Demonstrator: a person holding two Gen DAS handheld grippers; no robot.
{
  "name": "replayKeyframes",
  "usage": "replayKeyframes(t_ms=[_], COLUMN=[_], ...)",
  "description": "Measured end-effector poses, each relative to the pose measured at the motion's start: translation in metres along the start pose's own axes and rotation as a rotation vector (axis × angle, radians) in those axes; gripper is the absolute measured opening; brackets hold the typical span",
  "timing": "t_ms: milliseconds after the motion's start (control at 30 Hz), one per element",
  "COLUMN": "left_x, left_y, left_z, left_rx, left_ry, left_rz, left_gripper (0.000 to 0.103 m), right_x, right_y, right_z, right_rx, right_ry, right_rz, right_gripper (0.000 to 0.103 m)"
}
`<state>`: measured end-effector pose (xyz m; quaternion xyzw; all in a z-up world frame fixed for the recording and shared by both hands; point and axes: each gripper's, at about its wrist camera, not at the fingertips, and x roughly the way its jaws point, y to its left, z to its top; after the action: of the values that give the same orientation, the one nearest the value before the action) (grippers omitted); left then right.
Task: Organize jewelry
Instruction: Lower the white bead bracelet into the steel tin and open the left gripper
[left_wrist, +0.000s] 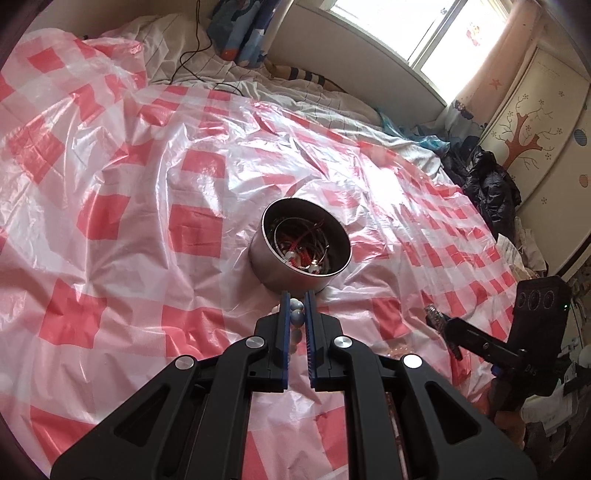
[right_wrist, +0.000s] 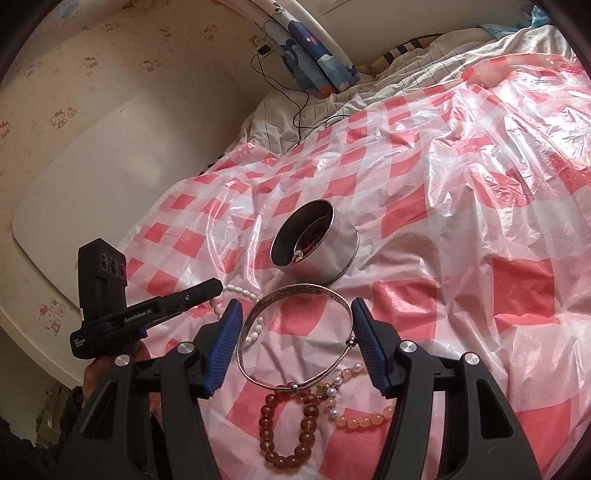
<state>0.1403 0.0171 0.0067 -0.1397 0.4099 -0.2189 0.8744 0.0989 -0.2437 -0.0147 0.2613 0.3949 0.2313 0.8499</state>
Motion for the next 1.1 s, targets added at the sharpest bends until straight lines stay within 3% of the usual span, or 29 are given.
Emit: replayKeyframes(t_ms=[433, 900, 1000, 1100], left_x=[0.000, 0.042, 0.061, 0.086], left_y=[-0.052, -0.059, -0.057, -0.050], left_z=[0.050, 0.071, 0.071, 0.063], left_rx=[0.083, 0.076, 0.096, 0.128], left_ry=[-0.063, -0.027, 0.007, 0.079], left_rz=[-0.086, -0.065, -0.008, 0.159], left_gripper=[0.007, 0.007, 0.007, 0.008], right_x=[0.003, 0.001, 0.003, 0.003], right_y=[-0.004, -0.010, -0.011, -0.012], right_z=[0.029, 0.033, 0.032, 0.032], right_rx=[0.024, 0.043, 0.046, 0.048], right_ry=[-0.062, -0.078, -0.071, -0.069], right_rz=[0.037, 0.041, 0.040, 0.036], right_gripper=[0.059, 0.059, 0.059, 0.060])
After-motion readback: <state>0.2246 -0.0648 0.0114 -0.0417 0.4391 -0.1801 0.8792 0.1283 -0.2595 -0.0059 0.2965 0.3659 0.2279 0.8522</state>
